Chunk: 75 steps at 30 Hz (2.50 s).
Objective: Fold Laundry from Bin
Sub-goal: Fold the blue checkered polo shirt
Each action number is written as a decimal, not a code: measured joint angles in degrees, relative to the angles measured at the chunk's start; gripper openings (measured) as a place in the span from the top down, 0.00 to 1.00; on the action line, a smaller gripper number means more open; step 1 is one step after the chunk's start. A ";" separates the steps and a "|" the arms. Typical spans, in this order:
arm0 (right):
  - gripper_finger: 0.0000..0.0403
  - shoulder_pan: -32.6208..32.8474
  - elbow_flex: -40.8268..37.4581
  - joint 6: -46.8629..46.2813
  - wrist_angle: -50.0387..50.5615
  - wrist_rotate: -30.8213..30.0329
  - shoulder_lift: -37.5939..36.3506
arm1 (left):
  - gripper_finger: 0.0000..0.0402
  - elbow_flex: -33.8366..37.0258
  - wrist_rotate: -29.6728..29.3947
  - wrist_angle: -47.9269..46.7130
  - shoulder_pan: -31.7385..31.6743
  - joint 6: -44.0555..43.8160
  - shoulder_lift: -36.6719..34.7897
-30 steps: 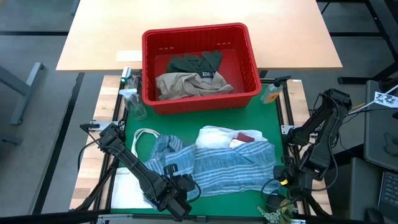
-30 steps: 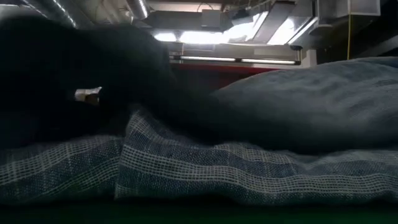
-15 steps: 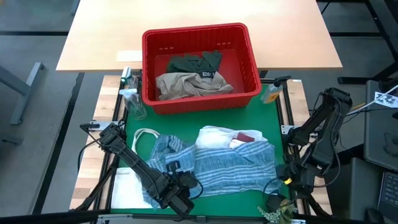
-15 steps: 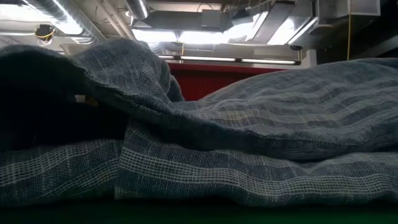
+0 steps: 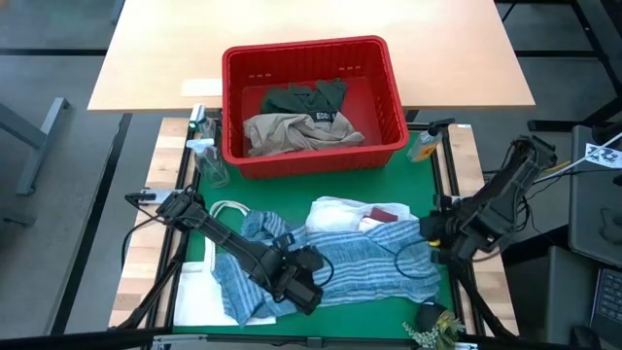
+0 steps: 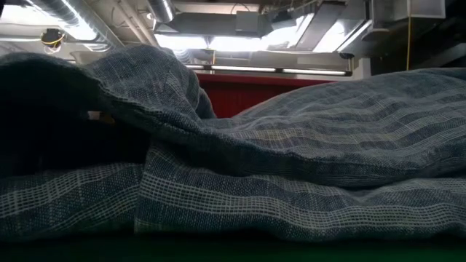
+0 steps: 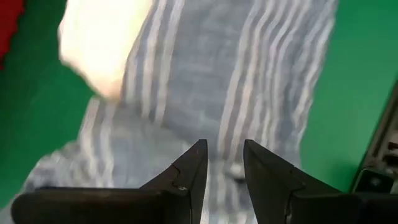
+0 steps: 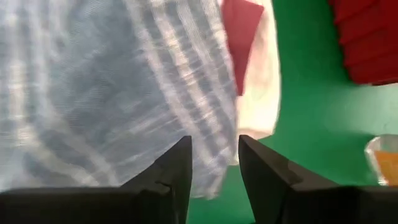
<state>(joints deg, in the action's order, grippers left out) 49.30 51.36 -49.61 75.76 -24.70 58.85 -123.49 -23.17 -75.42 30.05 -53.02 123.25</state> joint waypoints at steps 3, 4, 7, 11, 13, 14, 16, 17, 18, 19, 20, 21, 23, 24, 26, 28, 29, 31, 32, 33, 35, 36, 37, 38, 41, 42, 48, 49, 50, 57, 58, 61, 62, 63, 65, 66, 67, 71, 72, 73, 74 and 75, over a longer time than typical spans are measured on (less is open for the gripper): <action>0.67 -4.41 -1.39 6.15 -2.09 3.04 0.17 | 0.77 -0.01 -0.03 3.38 -0.74 3.73 0.12; 0.67 -5.76 -2.02 8.20 -3.50 4.32 0.17 | 0.77 -0.01 -0.01 4.28 -0.92 4.52 0.13; 0.67 -9.31 -3.74 14.05 -6.46 8.29 0.17 | 0.78 0.00 -0.10 6.24 -1.48 6.22 0.13; 0.67 -12.57 -4.27 18.26 -7.27 11.01 0.20 | 0.79 0.01 -0.38 6.73 -1.73 6.47 0.15; 0.67 -13.88 -4.27 19.70 -8.18 11.04 0.21 | 0.79 -0.01 -0.37 7.15 -1.67 7.01 0.43; 0.67 -14.49 -4.27 20.12 -8.66 11.37 0.22 | 0.79 -0.01 -0.52 7.78 -1.65 7.08 0.71; 0.67 -15.70 -4.27 20.50 -8.86 12.49 0.25 | 0.79 0.01 -0.71 8.08 -1.50 7.13 1.32; 0.67 -16.27 -4.27 20.89 -8.78 13.04 0.38 | 0.79 0.01 -0.81 8.63 -1.50 7.13 1.91; 0.67 -16.87 -4.27 21.40 -8.83 13.80 0.72 | 0.79 0.01 -0.96 9.42 -1.53 7.14 2.15; 0.67 -17.50 -4.27 21.76 -8.84 14.19 1.06 | 0.79 0.01 -1.15 9.58 -1.53 7.20 2.31; 0.67 -18.05 -4.27 22.11 -8.84 14.35 1.48 | 0.79 0.01 -1.14 9.54 -1.53 7.22 2.78; 0.67 -18.48 -4.27 22.74 -8.88 14.92 1.80 | 0.79 0.01 -1.10 10.04 -1.53 7.22 3.13; 0.67 -19.13 -4.27 24.06 -9.21 16.15 2.29 | 0.79 0.01 -1.06 10.36 -1.53 7.64 3.53; 0.67 -19.14 -4.27 24.83 -9.98 16.87 2.66 | 0.79 0.01 -0.91 10.62 -1.49 8.33 4.01; 0.67 -19.05 -4.30 26.67 -11.29 17.28 3.11 | 0.79 0.01 -0.73 12.02 -1.45 9.57 4.46; 0.67 -18.98 -4.34 27.61 -12.72 17.31 3.59 | 0.79 0.02 -0.68 12.55 -1.42 10.12 5.12; 0.67 -18.95 -4.34 27.63 -13.00 17.25 3.70 | 0.79 0.01 -0.60 13.25 -1.42 10.16 5.33; 0.67 -18.99 -4.34 27.63 -12.95 16.79 4.15 | 0.79 0.01 -0.34 13.00 -1.42 10.21 5.79; 0.67 -18.98 -4.34 27.63 -12.90 16.28 4.37 | 0.79 0.01 -0.23 13.38 -1.47 10.21 6.27; 0.67 -18.99 -4.34 27.65 -12.75 15.38 4.62 | 0.79 0.01 -0.14 13.70 -1.56 10.22 6.47; 0.67 -18.99 -4.34 27.64 -12.74 14.13 5.29 | 0.79 0.01 -0.07 13.66 -1.53 10.23 7.03; 0.67 -18.97 -4.34 27.65 -12.65 13.68 5.64 | 0.79 0.01 0.01 14.01 -1.56 10.22 7.37; 0.67 -18.99 -4.34 27.65 -12.60 13.44 6.03 | 0.79 0.01 0.02 14.25 -1.60 10.23 7.60; 0.67 -18.99 -4.34 27.71 -12.59 13.29 6.50 | 0.79 0.01 0.09 14.22 -1.60 10.25 7.73; 0.67 -18.97 -4.34 28.99 -12.73 13.38 7.95 | 0.79 0.01 0.23 15.16 -1.61 10.23 8.37; 0.67 -18.97 -4.36 29.26 -12.84 13.64 8.35 | 0.79 0.01 0.15 15.11 -1.57 10.25 8.49; 0.75 -18.97 -4.36 29.60 -13.27 12.65 11.18 | 0.79 0.01 -0.28 15.18 -1.53 10.23 8.85; 0.78 -18.97 -4.36 29.60 -13.26 12.62 11.57 | 0.79 0.01 -0.25 15.17 -1.51 10.22 8.93; 0.81 -18.97 -4.36 29.62 -13.28 12.50 11.82 | 0.79 0.01 -0.27 15.17 -1.51 10.21 9.05; 0.99 -18.95 -4.36 29.63 -12.74 12.26 12.07 | 0.79 0.01 -1.36 15.61 -1.53 10.19 9.76; 0.98 -18.95 -4.36 29.44 -12.36 12.26 12.07 | 0.79 0.01 -1.34 15.59 -1.53 10.19 9.81; 0.97 -18.95 -4.36 28.46 -10.14 12.47 12.07 | 0.79 0.01 -1.36 15.59 -1.53 10.13 9.85; 0.97 -18.95 -4.36 27.93 -8.96 13.00 12.07 | 0.79 0.01 -1.38 15.59 -1.53 10.13 9.85; 0.98 -18.95 -4.36 27.25 -7.67 13.62 12.02 | 0.79 0.01 -1.38 15.59 -1.53 10.14 9.85; 0.99 -18.95 -4.38 25.33 -5.11 14.06 11.49 | 0.79 0.01 -1.38 15.59 -1.53 10.13 9.86; 0.99 -18.95 -4.38 24.30 -3.95 14.28 11.10 | 0.79 0.01 -1.38 15.59 -1.53 10.12 9.85; 0.98 -18.95 -4.38 23.45 -3.03 14.38 10.59 | 0.79 0.01 -1.40 15.59 -1.53 10.14 9.85; 0.98 -18.95 -4.34 21.61 -1.71 15.38 7.97 | 0.79 0.01 -1.51 15.60 -1.53 10.14 9.85; 0.98 -18.95 -3.99 21.31 -1.13 15.51 7.42 | 0.79 0.01 -1.59 15.64 -1.53 10.14 9.87; 0.98 -18.95 -3.35 21.18 -0.30 15.95 6.95 | 0.79 0.01 -1.65 15.72 -1.53 10.12 9.86; 0.98 -18.95 -2.67 21.08 0.81 16.29 6.48 | 0.79 0.01 -1.67 15.82 -1.53 10.12 9.87; 0.98 -18.95 -1.99 20.81 2.34 16.43 5.98 | 0.79 0.01 -1.69 15.91 -1.53 10.13 9.85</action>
<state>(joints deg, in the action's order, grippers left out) 30.35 49.37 -28.79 78.10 -8.27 64.83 -123.48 -24.86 -59.51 28.51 -42.89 133.10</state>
